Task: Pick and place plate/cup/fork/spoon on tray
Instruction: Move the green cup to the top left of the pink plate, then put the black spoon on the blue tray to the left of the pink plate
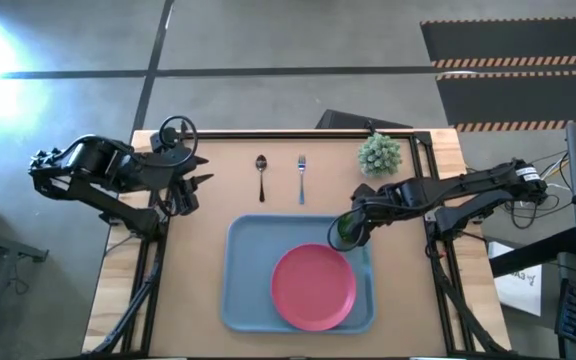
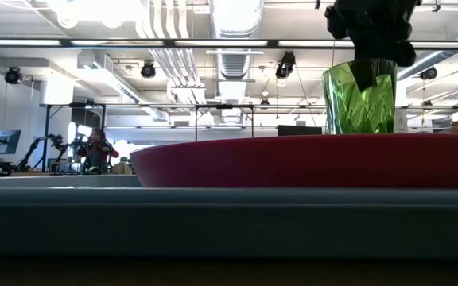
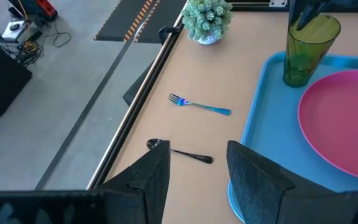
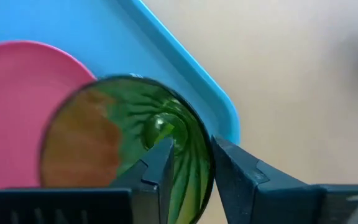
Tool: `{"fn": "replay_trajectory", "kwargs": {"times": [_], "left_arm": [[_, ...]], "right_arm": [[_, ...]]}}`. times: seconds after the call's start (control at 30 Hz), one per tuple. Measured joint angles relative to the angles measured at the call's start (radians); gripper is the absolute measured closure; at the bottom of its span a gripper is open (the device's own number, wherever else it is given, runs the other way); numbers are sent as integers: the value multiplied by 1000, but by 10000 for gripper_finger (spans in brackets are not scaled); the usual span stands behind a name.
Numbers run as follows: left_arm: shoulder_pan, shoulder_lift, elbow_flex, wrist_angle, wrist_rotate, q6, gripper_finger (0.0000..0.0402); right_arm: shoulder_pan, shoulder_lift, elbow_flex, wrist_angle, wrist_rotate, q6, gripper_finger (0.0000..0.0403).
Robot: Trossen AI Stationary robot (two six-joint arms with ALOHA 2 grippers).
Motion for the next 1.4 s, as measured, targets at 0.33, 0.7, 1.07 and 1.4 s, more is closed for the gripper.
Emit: {"fn": "replay_trajectory", "kwargs": {"times": [0.33, 0.7, 1.07, 1.4], "left_arm": [[2, 0, 0, 0, 4, -77, 259], [69, 57, -83, 45, -23, -97, 259], [323, 241, -329, 204, 257, -101, 259], [536, 323, -548, 825, 570, -409, 269]], "right_arm": [[0, -1, 212, -10, 60, -145, 296], [0, -2, 454, -94, 185, -292, 296], [0, -1, 493, -102, 112, -377, 296], [0, 2, 492, -110, 46, -469, 296]]}}
